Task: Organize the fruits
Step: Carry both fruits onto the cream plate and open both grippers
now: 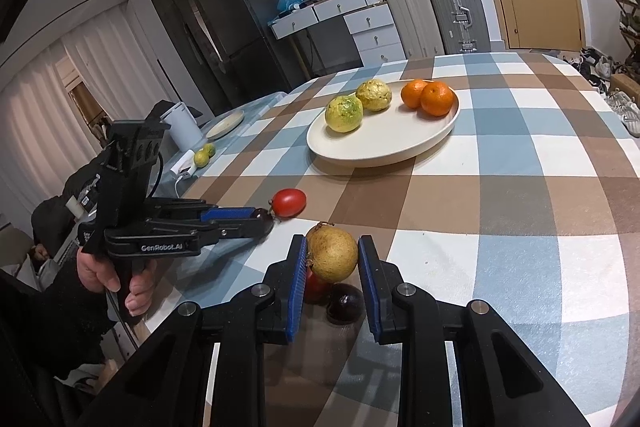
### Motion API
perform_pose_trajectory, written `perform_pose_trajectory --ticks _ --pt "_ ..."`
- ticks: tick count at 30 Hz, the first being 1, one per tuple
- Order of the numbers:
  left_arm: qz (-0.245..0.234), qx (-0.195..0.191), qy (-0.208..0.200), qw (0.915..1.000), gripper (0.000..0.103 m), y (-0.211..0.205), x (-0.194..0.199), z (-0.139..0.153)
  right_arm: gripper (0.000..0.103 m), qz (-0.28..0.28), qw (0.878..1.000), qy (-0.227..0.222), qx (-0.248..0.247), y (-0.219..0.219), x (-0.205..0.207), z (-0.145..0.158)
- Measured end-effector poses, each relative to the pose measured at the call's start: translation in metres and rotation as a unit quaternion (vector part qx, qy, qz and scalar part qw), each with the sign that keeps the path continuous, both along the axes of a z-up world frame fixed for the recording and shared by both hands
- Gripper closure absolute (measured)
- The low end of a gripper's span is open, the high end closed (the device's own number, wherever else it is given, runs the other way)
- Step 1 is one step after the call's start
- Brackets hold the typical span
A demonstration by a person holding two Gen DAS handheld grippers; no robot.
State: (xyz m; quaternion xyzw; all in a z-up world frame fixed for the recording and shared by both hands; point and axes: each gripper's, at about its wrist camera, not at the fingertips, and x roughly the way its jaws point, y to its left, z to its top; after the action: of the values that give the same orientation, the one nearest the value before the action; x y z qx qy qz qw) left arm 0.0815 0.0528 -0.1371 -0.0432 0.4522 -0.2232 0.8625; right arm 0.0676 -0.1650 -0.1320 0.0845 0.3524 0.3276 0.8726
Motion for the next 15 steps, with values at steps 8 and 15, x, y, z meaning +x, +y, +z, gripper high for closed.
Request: perform_pose_trajectory --ticks 8,15 --pt "-0.001 -0.039 -0.028 0.9989 0.082 -0.002 -0.002 0.037 0.077 0.001 1.0 -0.004 0.022 -0.004 0.017 0.012" --pt "0.024 -0.053 -0.051 0.997 0.082 -0.006 0.041 0.062 0.077 0.0 0.999 -0.005 0.036 -0.005 0.053 0.029"
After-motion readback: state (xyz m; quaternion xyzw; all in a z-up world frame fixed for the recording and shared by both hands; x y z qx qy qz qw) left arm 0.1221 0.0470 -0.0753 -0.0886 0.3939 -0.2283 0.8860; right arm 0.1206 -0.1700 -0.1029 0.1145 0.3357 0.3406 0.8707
